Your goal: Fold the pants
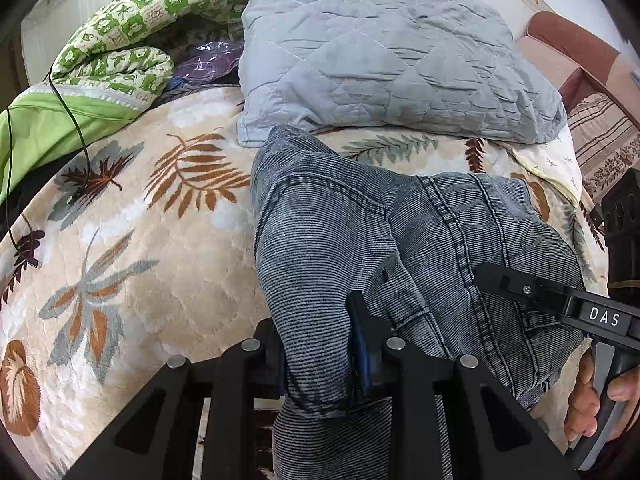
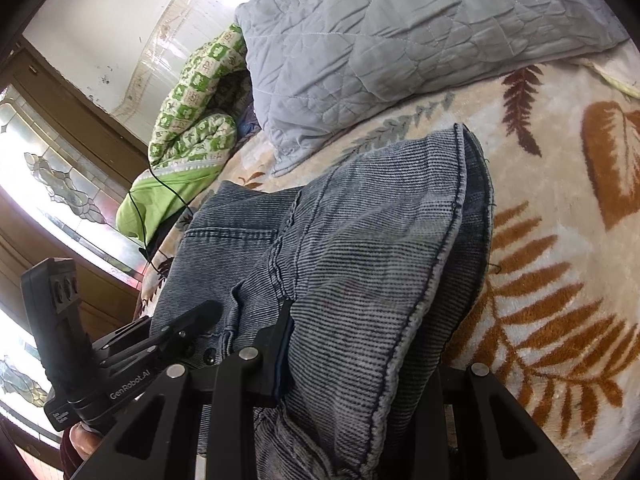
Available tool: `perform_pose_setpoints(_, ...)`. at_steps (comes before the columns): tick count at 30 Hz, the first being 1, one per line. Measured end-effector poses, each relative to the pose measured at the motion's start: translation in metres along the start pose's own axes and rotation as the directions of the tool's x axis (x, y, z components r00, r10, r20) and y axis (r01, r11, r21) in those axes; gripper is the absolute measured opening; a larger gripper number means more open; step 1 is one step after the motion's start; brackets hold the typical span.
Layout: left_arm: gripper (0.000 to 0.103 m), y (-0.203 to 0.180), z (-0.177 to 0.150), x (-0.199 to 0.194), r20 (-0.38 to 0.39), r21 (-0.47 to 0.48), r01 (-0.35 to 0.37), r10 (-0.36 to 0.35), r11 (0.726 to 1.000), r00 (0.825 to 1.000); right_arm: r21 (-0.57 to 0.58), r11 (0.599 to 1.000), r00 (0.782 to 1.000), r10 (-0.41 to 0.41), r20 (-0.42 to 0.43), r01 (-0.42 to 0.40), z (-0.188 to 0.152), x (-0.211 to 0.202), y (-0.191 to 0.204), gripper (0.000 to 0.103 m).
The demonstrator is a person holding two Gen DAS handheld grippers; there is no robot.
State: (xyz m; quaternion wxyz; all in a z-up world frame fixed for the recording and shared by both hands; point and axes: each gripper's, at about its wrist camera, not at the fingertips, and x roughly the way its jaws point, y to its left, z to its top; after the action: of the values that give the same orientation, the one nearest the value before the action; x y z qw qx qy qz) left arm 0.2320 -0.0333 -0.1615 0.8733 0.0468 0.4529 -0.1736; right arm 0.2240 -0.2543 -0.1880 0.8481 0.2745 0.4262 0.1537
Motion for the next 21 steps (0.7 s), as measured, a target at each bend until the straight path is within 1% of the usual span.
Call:
perform_pose_setpoints(4,0.027,-0.001,0.0,-0.004,0.014,-0.003,0.006,-0.006,1.0,1.0,-0.001,1.0,1.0,0.013,0.011,-0.013,0.001,-0.001,0.001,0.032)
perform_pose_setpoints(10,0.026,-0.002,0.0,-0.021,0.03,-0.011,0.025,-0.024,1.0,0.999,-0.022,0.999,0.999,0.034,0.04,-0.033,-0.002,-0.014,0.007,0.032)
perform_pose_setpoints(15,0.026,-0.008,-0.003,-0.047,0.06,-0.009,0.031,-0.031,0.999,0.998,-0.038,0.998,0.996,0.059,0.066,-0.057,-0.008,-0.036,0.015,0.032)
perform_pose_setpoints(21,0.026,-0.022,-0.017,-0.074,0.075,0.006,0.044,-0.044,0.999,0.996,-0.044,0.996,0.994,0.079,0.08,-0.075,-0.027,-0.067,0.019,0.032)
